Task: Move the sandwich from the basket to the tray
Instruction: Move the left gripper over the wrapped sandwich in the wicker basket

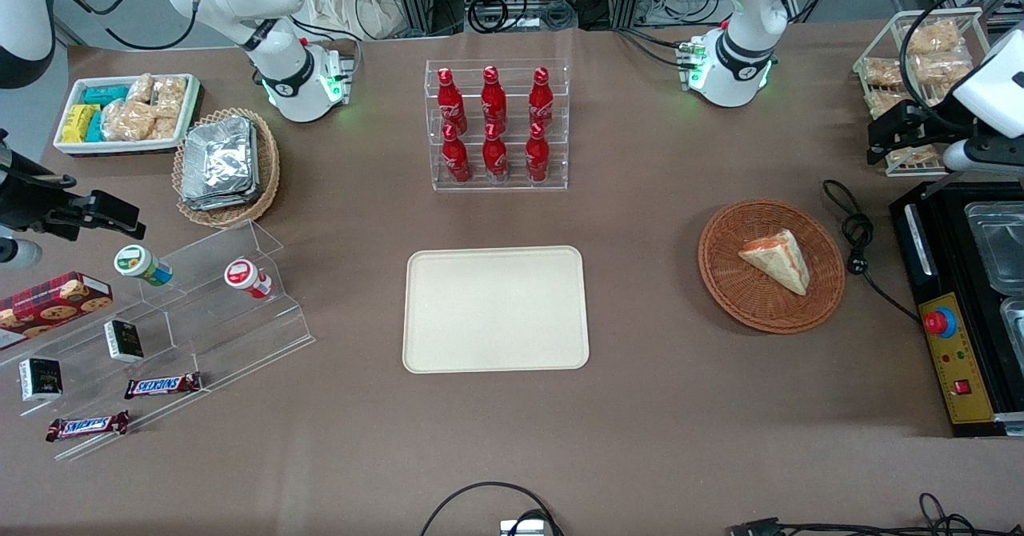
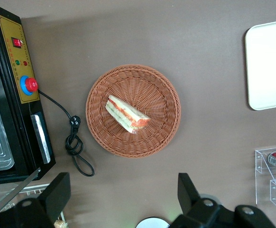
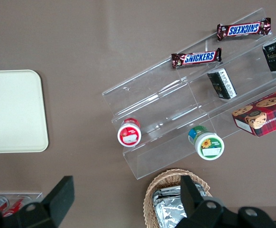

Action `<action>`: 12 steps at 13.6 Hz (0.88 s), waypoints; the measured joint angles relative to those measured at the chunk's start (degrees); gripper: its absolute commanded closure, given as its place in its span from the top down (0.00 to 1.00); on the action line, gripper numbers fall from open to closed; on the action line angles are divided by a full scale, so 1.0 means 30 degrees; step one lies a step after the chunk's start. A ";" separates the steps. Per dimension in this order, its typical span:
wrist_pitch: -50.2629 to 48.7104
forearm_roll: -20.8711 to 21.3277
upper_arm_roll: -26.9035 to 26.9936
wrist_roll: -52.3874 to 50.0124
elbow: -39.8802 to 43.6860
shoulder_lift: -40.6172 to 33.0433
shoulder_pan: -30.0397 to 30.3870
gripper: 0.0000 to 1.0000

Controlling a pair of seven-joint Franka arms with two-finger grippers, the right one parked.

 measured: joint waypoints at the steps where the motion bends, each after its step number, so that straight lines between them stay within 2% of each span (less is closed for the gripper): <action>1: -0.0004 0.0001 0.0006 -0.0044 0.0000 0.0004 0.0028 1.00; 7: -0.0351 0.0400 0.0152 -0.1768 -0.0390 0.0415 0.0378 1.00; 12: 0.3210 0.0422 0.0157 -0.5462 -0.4096 0.0416 0.0519 1.00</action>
